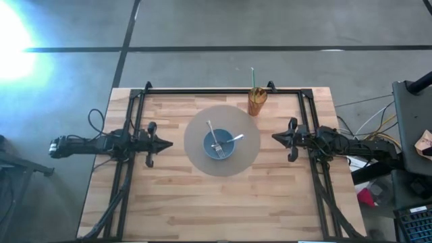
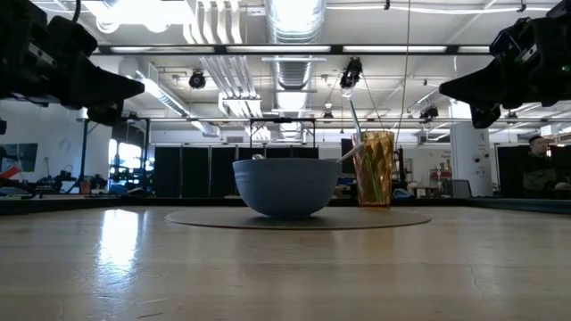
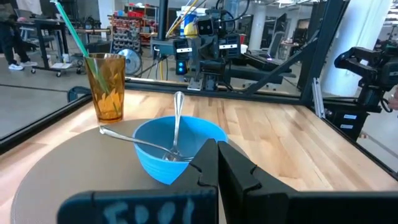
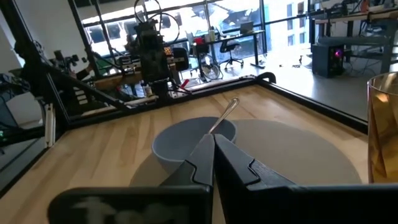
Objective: Pick & Place Utensil
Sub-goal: Return to Home Position
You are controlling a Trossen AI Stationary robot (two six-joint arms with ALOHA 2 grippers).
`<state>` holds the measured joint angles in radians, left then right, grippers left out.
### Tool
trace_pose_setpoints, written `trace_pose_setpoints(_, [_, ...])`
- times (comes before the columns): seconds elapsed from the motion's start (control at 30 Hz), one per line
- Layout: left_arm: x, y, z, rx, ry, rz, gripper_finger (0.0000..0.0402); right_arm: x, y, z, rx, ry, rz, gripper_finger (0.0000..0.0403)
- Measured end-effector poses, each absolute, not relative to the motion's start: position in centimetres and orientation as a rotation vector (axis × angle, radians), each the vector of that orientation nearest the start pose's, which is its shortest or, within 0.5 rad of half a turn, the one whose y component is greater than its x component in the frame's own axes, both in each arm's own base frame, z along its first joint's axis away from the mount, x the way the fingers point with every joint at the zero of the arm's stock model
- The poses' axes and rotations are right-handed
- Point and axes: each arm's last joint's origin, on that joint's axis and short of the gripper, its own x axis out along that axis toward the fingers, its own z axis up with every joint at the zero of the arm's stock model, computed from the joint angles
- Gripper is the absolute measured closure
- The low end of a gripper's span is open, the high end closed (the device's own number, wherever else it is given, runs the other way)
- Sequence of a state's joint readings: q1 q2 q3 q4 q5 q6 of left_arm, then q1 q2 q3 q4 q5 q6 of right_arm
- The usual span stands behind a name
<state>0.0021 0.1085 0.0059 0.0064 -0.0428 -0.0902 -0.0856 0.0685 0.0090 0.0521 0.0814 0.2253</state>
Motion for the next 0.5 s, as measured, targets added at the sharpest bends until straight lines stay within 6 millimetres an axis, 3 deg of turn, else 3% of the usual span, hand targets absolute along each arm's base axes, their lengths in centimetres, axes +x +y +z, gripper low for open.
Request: trace_pose_setpoints(0.5, [10.38,0.17,16.00,-0.088,0.070,0.056,0.0401,10.08,-1.10,16.62,0.225,-0.011,-0.166,0.0394])
